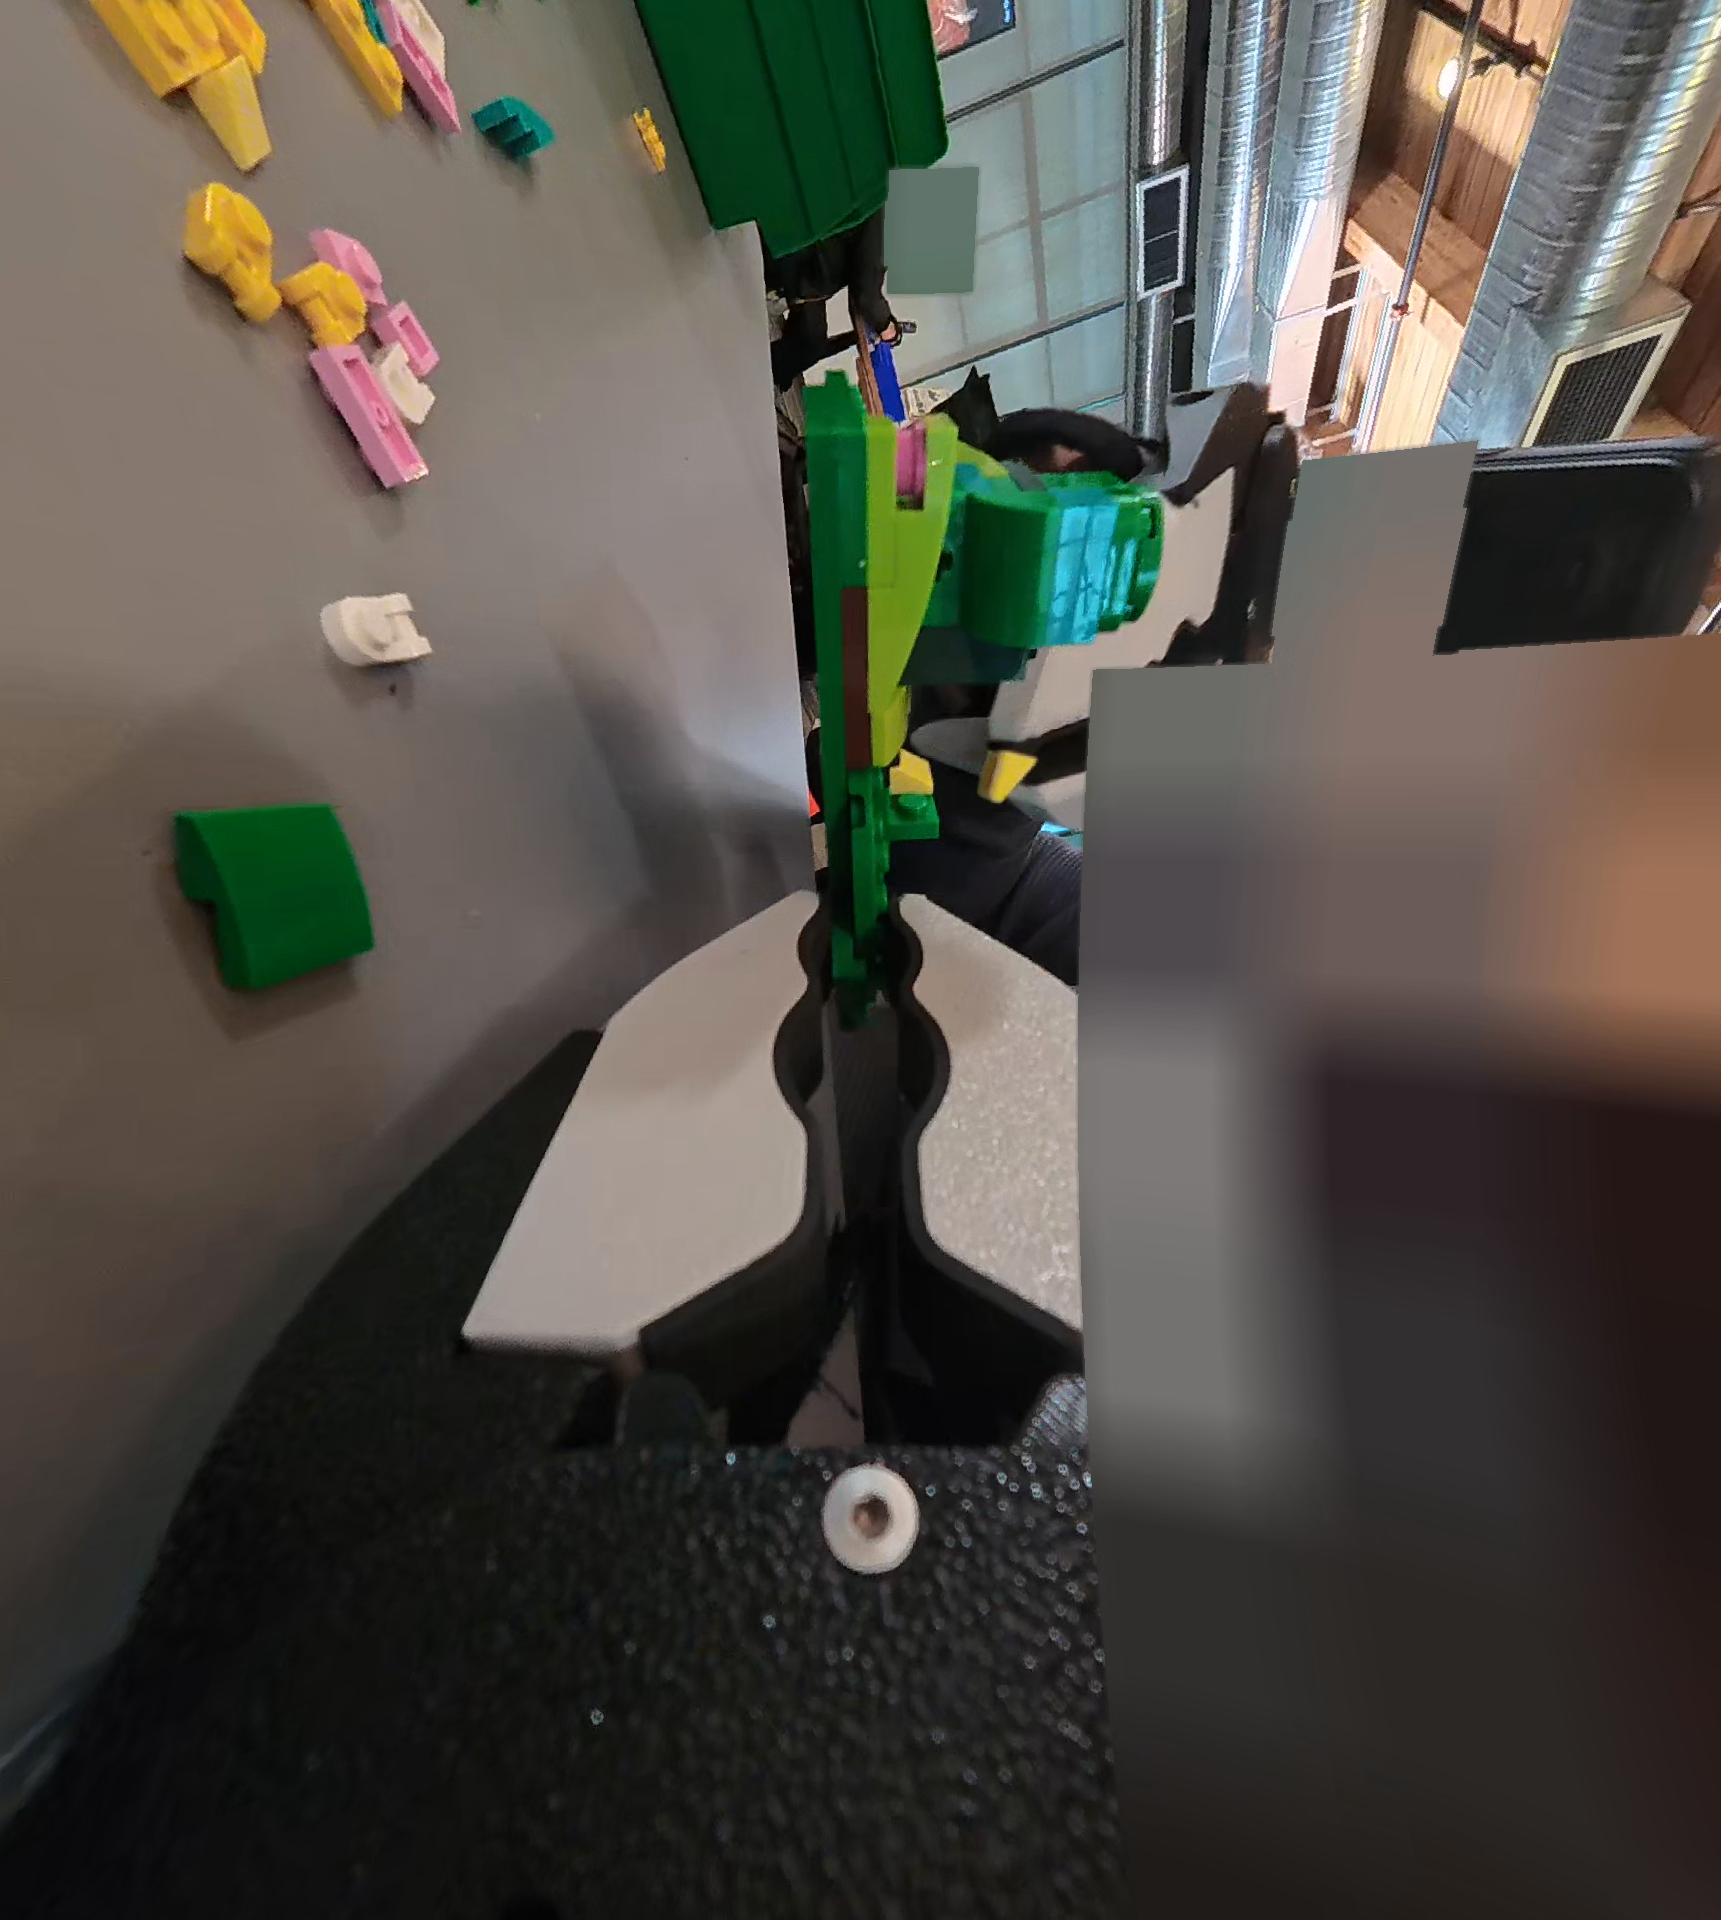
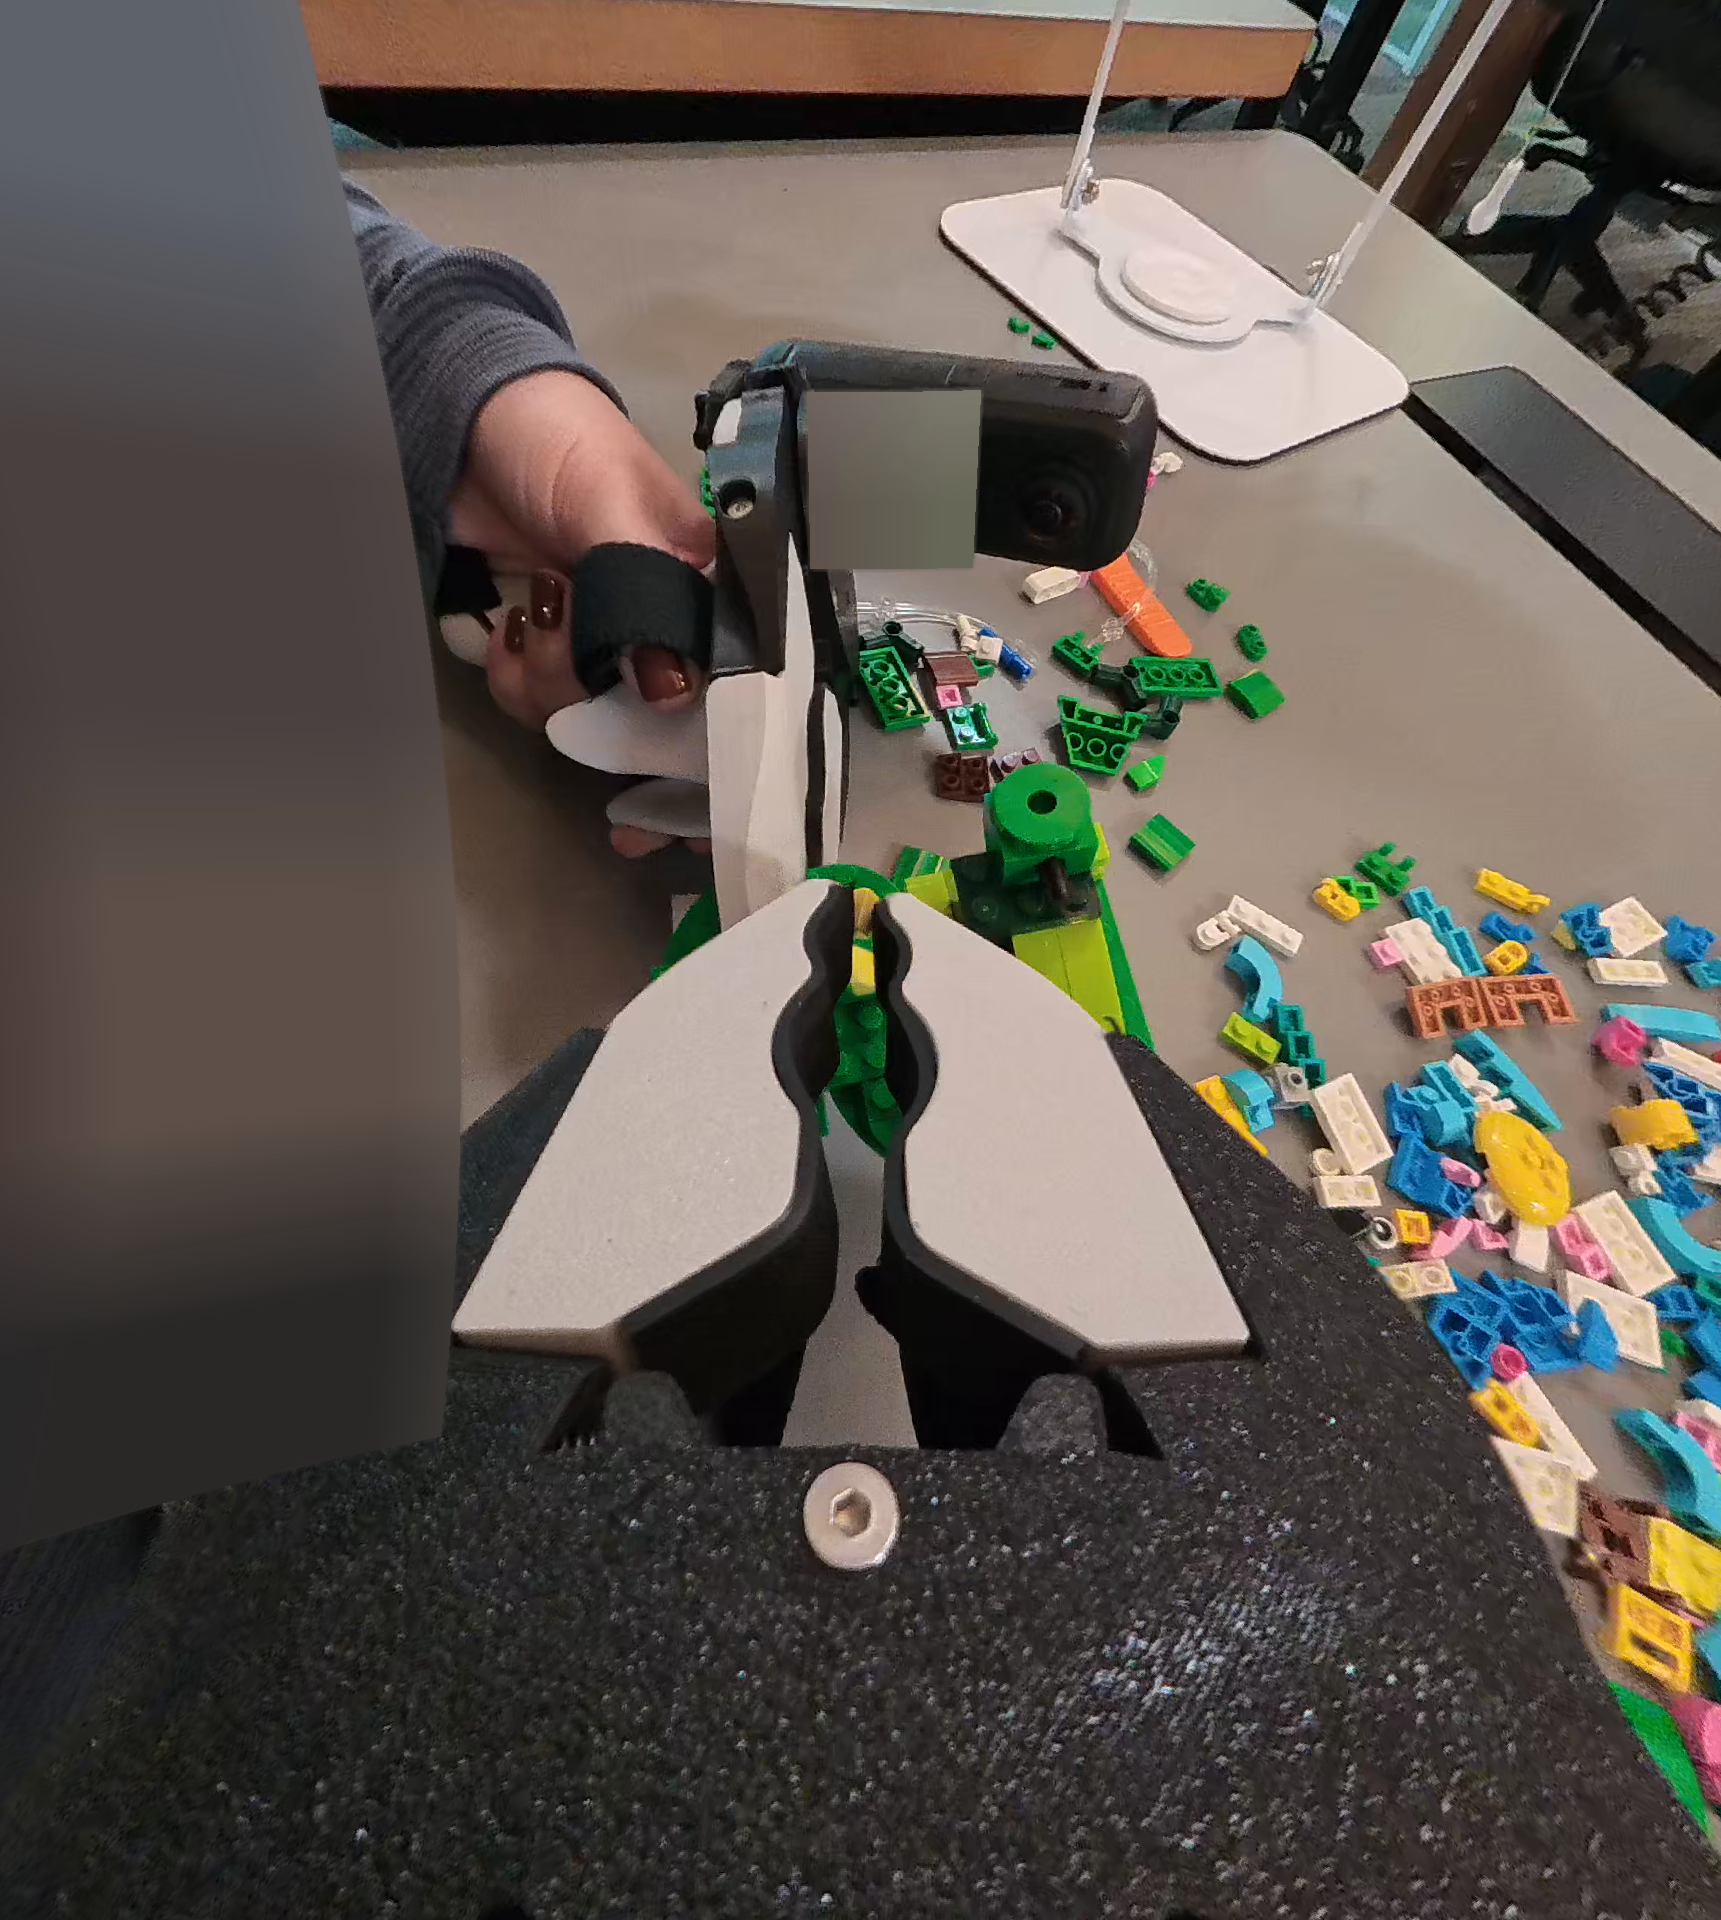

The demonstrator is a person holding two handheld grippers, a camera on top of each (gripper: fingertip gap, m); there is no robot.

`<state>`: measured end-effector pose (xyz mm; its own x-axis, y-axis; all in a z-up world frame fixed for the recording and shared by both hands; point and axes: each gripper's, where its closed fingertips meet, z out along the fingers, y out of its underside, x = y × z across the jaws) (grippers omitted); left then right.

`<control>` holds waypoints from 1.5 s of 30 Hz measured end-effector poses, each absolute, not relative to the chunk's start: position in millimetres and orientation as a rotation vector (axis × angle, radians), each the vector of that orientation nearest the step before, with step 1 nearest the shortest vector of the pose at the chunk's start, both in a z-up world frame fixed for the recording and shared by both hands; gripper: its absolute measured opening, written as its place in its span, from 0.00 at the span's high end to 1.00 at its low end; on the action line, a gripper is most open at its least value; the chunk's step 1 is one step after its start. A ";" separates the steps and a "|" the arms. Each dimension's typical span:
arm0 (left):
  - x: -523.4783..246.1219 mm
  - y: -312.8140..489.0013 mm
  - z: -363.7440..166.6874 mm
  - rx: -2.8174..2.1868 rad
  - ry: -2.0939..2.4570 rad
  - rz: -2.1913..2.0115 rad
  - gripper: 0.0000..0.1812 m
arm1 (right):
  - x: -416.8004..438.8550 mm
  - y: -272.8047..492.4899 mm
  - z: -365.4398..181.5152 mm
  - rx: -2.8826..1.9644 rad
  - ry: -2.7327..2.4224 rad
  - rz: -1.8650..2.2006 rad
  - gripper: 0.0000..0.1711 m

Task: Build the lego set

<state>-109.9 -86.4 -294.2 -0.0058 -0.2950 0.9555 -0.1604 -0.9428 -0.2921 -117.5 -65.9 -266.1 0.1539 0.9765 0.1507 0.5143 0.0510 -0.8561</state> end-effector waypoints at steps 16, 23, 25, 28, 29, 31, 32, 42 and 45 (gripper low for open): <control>-109.6 -87.8 -294.7 -2.149 0.505 -2.106 0.95 | -111.6 -63.0 -276.3 -1.583 -1.531 0.569 0.93; -109.2 -88.6 -295.3 -2.154 0.516 -2.099 0.95 | -113.7 -72.4 -276.8 -1.508 -1.637 0.530 0.87; -109.2 -88.7 -295.6 -2.155 0.518 -2.096 0.95 | -113.3 -70.7 -276.2 -1.521 -1.631 0.527 0.89; -108.6 -89.7 -296.7 -2.162 0.533 -2.081 0.95 | -112.8 -67.3 -275.5 -1.578 -1.587 0.560 0.95; -108.4 -89.9 -297.2 -2.165 0.538 -2.074 0.95 | -113.1 -67.2 -275.1 -1.595 -1.573 0.583 0.95; -108.3 -89.9 -297.5 -2.167 0.540 -2.067 0.95 | -113.1 -66.4 -275.5 -1.632 -1.547 0.608 0.97; -108.2 -89.7 -297.7 -2.167 0.539 -2.064 0.95 | -113.0 -66.0 -276.3 -1.649 -1.539 0.611 0.97; -107.0 -88.6 -301.6 -2.182 0.557 -1.980 0.96 | -113.0 -63.4 -285.6 -1.752 -1.506 0.469 0.99; -106.3 -89.3 -303.5 -2.191 0.579 -1.942 0.95 | -113.1 -65.0 -286.8 -1.763 -1.507 0.439 0.99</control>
